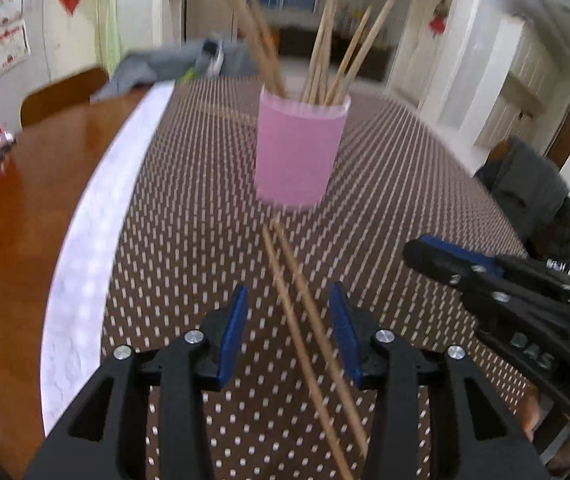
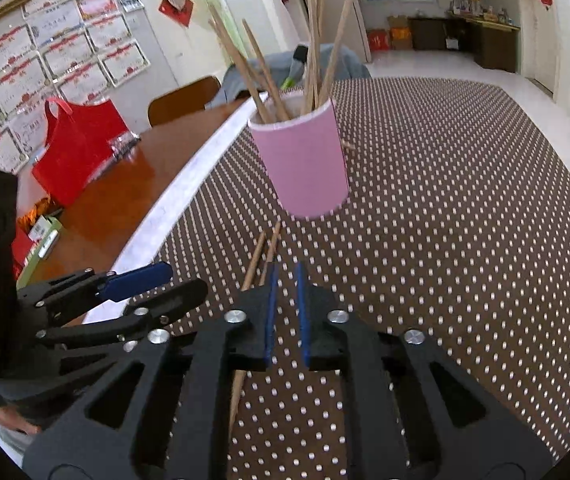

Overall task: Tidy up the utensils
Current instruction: 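Move both grippers back toward the remaining chopsticks on the cloth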

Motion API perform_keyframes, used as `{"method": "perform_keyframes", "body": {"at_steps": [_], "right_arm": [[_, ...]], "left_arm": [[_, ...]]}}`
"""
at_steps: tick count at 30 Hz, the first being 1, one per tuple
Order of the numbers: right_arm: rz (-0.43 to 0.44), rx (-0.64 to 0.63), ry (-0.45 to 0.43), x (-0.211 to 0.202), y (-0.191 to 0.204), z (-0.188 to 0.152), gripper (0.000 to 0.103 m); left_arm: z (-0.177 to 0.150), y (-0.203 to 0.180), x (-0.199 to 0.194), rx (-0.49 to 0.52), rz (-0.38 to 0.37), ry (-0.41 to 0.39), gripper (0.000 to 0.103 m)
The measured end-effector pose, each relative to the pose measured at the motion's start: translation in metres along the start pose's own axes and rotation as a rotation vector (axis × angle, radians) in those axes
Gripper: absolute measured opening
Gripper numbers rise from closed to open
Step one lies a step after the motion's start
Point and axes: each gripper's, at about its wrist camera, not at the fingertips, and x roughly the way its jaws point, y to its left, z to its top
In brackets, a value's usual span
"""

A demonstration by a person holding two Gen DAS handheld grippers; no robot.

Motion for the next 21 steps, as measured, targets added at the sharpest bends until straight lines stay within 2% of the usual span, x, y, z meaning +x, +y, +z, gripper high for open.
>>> {"method": "perform_keyframes", "body": {"at_steps": [1, 3, 4, 10, 16, 21], "right_arm": [[-0.004, -0.002, 0.007, 0.001, 0.001, -0.001, 0.025], [-0.016, -0.009, 0.016, 0.001, 0.002, -0.006, 0.042], [-0.023, -0.012, 0.017, 0.000, 0.001, -0.009, 0.044], [-0.035, -0.002, 0.044, 0.004, -0.005, -0.015, 0.044], [-0.029, 0.020, 0.070, 0.010, -0.015, -0.017, 0.045], [-0.032, 0.033, 0.084, 0.016, -0.020, -0.016, 0.045]], "left_arm": [[-0.003, 0.001, 0.006, -0.007, -0.004, 0.034, 0.042], [-0.009, 0.004, 0.017, -0.017, -0.007, 0.097, 0.042], [-0.010, 0.005, 0.021, -0.020, -0.002, 0.110, 0.042], [-0.015, 0.011, 0.040, -0.045, 0.029, 0.182, 0.042], [-0.006, 0.010, 0.048, -0.051, 0.037, 0.187, 0.042], [-0.001, 0.003, 0.054, -0.018, 0.075, 0.180, 0.042]]}}
